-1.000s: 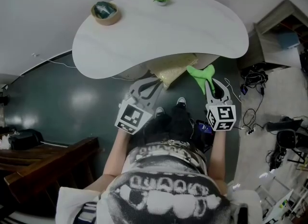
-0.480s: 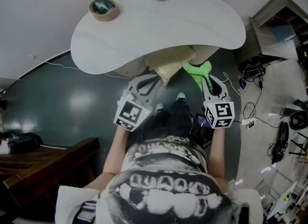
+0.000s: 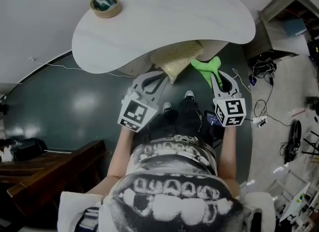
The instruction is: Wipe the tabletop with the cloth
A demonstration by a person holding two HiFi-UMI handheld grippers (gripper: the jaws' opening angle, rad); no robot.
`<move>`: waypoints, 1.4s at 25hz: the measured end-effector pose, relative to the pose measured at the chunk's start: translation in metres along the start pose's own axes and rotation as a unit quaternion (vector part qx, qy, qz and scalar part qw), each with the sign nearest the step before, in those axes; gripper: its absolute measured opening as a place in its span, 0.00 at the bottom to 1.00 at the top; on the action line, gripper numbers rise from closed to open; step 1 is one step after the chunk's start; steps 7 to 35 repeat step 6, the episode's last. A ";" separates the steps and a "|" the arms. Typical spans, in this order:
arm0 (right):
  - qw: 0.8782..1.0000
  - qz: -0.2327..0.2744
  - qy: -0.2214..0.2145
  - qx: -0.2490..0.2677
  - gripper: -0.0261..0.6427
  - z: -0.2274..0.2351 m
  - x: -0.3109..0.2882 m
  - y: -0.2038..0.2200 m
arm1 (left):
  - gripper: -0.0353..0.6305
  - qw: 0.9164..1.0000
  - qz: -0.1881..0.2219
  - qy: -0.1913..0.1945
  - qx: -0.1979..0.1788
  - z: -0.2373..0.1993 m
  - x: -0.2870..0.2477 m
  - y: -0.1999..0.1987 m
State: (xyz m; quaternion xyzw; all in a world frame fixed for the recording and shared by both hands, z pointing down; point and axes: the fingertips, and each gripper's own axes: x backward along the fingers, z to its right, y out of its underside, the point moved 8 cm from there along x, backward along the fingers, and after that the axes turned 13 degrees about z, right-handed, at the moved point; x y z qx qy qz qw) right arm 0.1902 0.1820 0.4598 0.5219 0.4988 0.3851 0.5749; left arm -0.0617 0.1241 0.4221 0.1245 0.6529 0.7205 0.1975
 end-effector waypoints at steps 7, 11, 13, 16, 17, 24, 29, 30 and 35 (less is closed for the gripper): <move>1.000 0.000 -0.002 0.006 0.11 0.002 -0.004 0.003 | 0.08 1.000 0.003 0.000 0.001 -0.002 -0.001 0.005; 1.000 0.000 -0.002 0.006 0.11 0.002 -0.004 0.003 | 0.08 1.000 0.003 0.000 0.001 -0.002 -0.001 0.005; 1.000 0.000 -0.002 0.006 0.11 0.002 -0.004 0.003 | 0.08 1.000 0.003 0.000 0.001 -0.002 -0.001 0.005; 1.000 0.000 -0.002 0.006 0.11 0.002 -0.004 0.003 | 0.08 1.000 0.003 0.000 0.001 -0.002 -0.001 0.005; 1.000 0.000 -0.002 0.006 0.11 0.002 -0.004 0.003 | 0.08 1.000 0.003 0.000 0.001 -0.002 -0.001 0.005; 1.000 0.000 -0.002 0.006 0.11 0.002 -0.004 0.003 | 0.08 1.000 0.003 0.000 0.001 -0.002 -0.001 0.005; 1.000 0.000 -0.002 0.006 0.11 0.002 -0.004 0.003 | 0.08 1.000 0.003 0.000 0.001 -0.002 -0.001 0.005; 1.000 0.000 -0.002 0.006 0.11 0.002 -0.004 0.003 | 0.08 1.000 0.003 0.000 0.001 -0.002 -0.001 0.005; 1.000 0.000 -0.002 0.006 0.11 0.002 -0.004 0.003 | 0.08 1.000 0.003 0.000 0.001 -0.002 -0.001 0.005</move>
